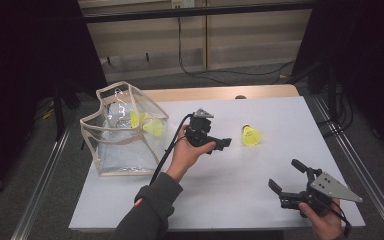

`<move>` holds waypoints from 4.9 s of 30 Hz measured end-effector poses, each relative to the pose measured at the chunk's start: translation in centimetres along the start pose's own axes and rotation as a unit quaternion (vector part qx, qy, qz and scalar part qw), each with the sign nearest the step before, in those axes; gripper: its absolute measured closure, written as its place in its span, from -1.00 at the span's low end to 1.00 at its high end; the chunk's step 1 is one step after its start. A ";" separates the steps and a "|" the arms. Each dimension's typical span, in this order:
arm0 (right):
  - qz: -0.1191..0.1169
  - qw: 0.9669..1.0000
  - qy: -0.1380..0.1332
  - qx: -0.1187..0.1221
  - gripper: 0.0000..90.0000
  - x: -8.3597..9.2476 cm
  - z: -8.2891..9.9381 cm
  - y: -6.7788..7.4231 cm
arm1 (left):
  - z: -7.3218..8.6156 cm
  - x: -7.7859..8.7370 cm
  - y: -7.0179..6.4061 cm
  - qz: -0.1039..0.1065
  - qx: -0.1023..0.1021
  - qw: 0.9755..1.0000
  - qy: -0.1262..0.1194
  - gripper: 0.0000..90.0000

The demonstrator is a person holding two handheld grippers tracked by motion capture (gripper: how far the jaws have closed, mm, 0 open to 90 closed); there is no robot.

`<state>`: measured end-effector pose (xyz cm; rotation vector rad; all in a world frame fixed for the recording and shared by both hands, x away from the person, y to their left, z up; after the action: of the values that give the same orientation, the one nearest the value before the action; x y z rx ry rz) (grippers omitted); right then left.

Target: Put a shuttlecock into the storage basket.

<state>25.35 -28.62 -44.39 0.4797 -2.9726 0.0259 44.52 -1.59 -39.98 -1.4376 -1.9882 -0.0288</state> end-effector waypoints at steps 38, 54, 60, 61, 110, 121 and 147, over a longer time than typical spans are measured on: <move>0.000 1.000 -0.002 -0.001 -0.97 0.1 0.0 0.0 | 1.0 -3.8 1.1 -0.015 -0.013 1.000 -0.016 -0.84; 0.000 1.000 -0.001 -0.001 -0.97 0.1 0.0 0.0 | 1.2 -5.5 1.3 -0.021 -0.015 1.000 -0.017 -0.85; 0.000 1.000 -0.001 -0.001 -0.97 0.1 0.0 0.0 | 1.3 -6.2 1.3 -0.022 -0.016 1.000 -0.016 -0.86; 0.000 1.000 -0.001 -0.001 -0.97 0.1 0.0 0.0 | 1.3 -6.3 1.2 -0.022 -0.017 0.999 -0.016 -0.86; -0.002 1.000 -0.002 -0.001 -0.97 0.1 0.0 0.0 | 0.9 -9.4 0.7 -0.041 -0.022 0.999 -0.022 -0.84; -0.002 1.000 -0.003 -0.001 -0.97 0.1 0.0 0.0 | 0.9 -9.5 1.0 -0.048 -0.025 0.998 -0.022 -0.78; -0.002 1.000 -0.003 -0.001 -0.97 0.1 0.0 0.0 | 0.8 -9.9 1.6 -0.055 -0.022 0.998 -0.022 -0.49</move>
<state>25.24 -28.69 -44.35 0.4860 -2.9768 0.0210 47.06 -8.87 -46.37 -1.3669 -2.1133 -0.0897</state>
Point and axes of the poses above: each handheld gripper's, and its own axes: x roughly backward along the jaws, z roughly out of its underside, y roughly to its left, the point moved 2 cm from there along -x, roughly forward along the jaws, and after that the axes turned 12 degrees about z, right-handed, at the moved point
